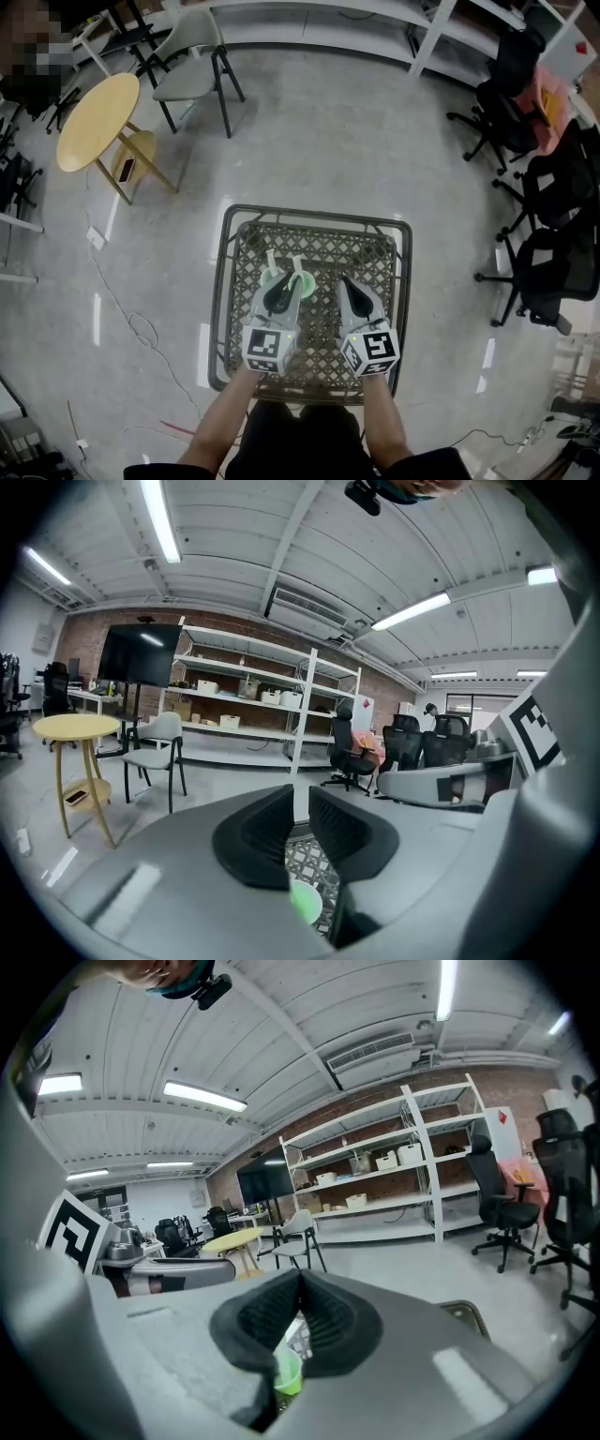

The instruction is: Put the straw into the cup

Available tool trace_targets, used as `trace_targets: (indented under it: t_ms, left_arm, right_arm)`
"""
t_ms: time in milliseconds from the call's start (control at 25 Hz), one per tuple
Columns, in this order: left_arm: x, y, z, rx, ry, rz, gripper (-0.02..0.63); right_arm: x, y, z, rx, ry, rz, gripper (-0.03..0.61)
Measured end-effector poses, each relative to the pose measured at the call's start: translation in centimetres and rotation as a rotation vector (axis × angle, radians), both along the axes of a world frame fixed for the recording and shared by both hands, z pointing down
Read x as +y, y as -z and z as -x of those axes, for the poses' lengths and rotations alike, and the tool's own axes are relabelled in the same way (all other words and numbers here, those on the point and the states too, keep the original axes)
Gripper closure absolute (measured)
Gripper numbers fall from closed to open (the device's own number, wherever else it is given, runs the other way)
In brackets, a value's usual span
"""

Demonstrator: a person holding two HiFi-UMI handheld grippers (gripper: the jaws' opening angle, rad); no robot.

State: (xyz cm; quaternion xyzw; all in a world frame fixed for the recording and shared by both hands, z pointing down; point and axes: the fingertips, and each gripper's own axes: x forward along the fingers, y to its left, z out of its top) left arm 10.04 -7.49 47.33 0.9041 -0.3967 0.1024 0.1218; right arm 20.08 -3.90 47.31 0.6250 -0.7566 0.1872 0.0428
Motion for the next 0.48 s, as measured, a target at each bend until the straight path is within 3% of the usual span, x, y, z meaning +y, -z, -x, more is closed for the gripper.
trace_targets:
  t_ms: [480]
  left_arm:
    - [3.4,5.9,3.0,0.002,0.011,-0.057,0.607]
  right_arm:
    - [2.9,6.6,2.1,0.029,0.004,-0.086,0.575]
